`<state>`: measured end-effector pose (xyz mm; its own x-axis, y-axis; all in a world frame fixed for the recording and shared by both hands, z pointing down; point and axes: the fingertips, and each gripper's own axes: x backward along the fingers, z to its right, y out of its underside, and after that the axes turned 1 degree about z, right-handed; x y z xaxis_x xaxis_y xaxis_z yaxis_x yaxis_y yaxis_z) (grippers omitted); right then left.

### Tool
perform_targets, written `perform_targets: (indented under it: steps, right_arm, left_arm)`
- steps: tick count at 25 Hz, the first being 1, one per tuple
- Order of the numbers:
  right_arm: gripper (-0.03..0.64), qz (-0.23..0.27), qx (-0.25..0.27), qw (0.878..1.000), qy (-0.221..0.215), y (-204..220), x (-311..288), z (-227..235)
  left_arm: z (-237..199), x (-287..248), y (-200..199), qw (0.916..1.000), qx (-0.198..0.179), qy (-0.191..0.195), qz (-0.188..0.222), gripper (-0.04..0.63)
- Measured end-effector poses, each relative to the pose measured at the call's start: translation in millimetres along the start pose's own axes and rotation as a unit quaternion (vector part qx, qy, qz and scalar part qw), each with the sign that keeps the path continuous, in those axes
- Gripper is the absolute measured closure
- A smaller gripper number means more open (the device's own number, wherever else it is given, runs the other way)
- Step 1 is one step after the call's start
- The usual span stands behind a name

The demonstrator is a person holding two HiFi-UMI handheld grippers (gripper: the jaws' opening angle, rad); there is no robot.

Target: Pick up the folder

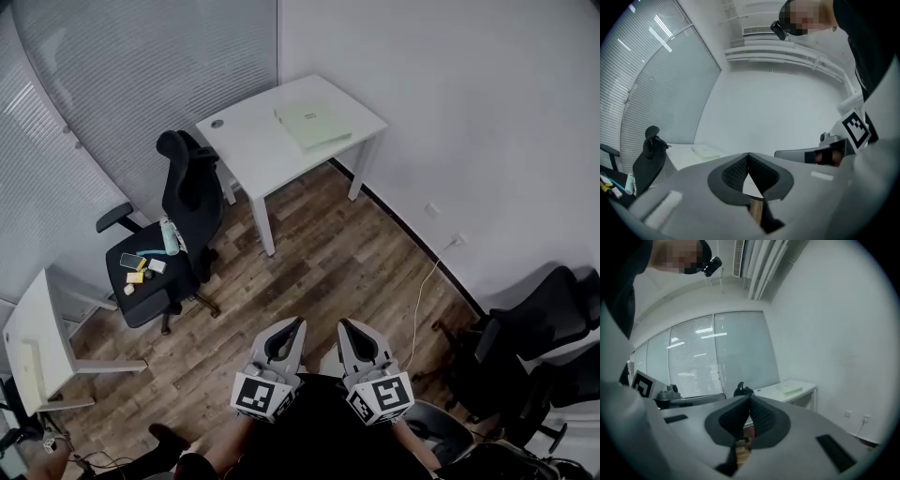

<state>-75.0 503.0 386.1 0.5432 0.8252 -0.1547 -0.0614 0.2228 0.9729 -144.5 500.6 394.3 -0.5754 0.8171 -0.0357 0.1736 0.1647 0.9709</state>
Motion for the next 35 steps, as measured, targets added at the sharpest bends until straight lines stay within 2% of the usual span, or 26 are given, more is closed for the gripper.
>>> perform_targets:
  steps: [8,13,17,19,23,28,35]
  right_arm:
    - [0.617,0.011,0.003,1.0,-0.002,-8,-21,4]
    - [0.617,-0.001,-0.022,1.0,0.012,1,-29,42]
    - [0.617,-0.009,-0.023,1.0,0.011,-2,-45,74]
    - [0.617,-0.012,-0.026,1.0,0.005,-4,-55,89]
    - [0.617,-0.023,-0.026,0.999,-0.016,-10,-72,117]
    - [0.617,-0.026,-0.026,0.999,-0.032,-15,-98,154]
    - [0.617,-0.036,-0.024,0.996,-0.073,-24,-133,191]
  left_arm:
    - [-16,-13,-3,0.9997,-0.024,0.005,0.007,0.591]
    - [-15,-45,4,0.9998,-0.014,0.0,-0.012,0.591]
    - [-16,-73,16,0.9996,-0.017,0.001,-0.024,0.591]
    - [-19,-90,20,0.9996,-0.021,-0.004,-0.021,0.591]
    - [-13,-124,11,0.9995,-0.001,-0.017,-0.025,0.591]
    - [-16,-167,5,0.9992,-0.008,-0.032,-0.022,0.591]
    - [-26,-213,6,0.9969,-0.003,-0.074,-0.025,0.591]
